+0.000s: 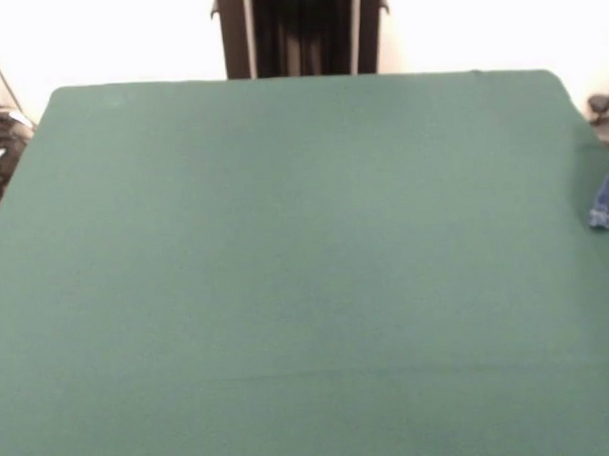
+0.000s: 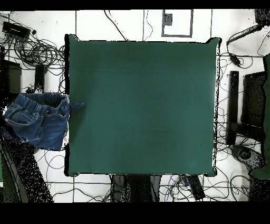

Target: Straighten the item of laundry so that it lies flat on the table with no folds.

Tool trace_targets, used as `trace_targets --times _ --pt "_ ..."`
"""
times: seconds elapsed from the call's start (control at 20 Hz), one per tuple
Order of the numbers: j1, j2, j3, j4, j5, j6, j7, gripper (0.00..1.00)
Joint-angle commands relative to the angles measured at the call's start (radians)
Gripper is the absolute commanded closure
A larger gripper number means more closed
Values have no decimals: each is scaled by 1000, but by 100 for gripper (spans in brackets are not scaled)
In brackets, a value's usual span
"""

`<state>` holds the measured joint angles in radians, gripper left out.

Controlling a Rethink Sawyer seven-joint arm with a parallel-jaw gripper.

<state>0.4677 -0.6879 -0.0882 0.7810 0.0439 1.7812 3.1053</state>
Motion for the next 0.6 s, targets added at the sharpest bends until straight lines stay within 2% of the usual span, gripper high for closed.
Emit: trace_targets --times 0.05,0.2,0.3,0.45,0.6 --pt "59 -48 26 83 30 -18 150 100" --pt "68 -6 39 -63 12 107 165 100" --pt "61 7 44 -104 18 141 163 100" --pt "48 -3 47 -101 29 145 130 100" --pt "48 -56 29 -9 34 96 95 100"
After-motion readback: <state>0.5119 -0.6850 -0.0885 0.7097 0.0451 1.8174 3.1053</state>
